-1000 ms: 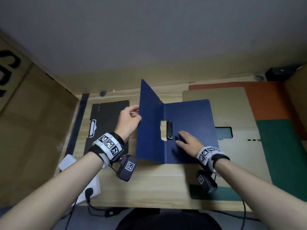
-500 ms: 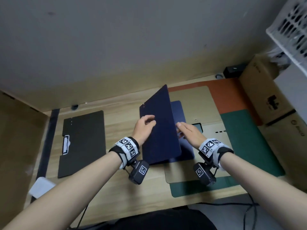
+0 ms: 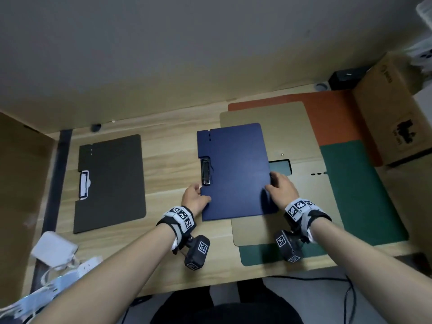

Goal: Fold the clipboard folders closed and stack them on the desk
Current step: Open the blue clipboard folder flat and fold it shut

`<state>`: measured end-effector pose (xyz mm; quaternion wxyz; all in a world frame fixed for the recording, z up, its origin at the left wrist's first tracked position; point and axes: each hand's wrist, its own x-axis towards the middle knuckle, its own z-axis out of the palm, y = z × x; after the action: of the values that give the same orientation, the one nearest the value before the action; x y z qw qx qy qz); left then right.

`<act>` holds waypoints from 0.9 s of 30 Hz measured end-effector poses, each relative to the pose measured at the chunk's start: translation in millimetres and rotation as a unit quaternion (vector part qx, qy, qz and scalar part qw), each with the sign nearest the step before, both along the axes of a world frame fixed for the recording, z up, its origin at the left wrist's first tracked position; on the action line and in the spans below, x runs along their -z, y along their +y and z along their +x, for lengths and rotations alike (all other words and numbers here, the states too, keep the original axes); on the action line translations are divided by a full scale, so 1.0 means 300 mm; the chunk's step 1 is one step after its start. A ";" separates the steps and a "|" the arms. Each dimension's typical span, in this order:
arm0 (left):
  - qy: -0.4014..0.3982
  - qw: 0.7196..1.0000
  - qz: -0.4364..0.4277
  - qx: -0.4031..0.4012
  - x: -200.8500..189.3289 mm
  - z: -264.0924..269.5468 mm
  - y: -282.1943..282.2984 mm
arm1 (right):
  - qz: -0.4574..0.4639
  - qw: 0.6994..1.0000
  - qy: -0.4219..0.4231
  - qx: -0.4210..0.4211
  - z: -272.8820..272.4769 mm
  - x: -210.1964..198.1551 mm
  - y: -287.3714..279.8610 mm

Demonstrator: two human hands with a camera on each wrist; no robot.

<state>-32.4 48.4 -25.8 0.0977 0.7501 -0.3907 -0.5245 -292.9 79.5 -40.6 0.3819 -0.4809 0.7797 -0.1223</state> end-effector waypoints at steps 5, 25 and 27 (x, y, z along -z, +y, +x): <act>-0.003 1.000 0.001 -0.005 0.129 0.069 -0.022 | -0.031 0.999 0.040 -0.017 0.050 -0.004 0.000; -0.020 0.991 -0.081 -0.103 -0.007 0.869 -0.114 | 0.013 0.996 -0.013 -0.086 0.852 -0.039 -0.254; -0.031 0.990 -0.083 -0.114 0.004 0.946 -0.114 | 0.022 0.995 -0.014 -0.095 0.928 -0.030 -0.271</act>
<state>251.4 14.0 -26.9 0.2065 0.7951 -0.3471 -0.4524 -14.6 -1.7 -31.6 0.4137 -0.5425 0.7273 -0.0747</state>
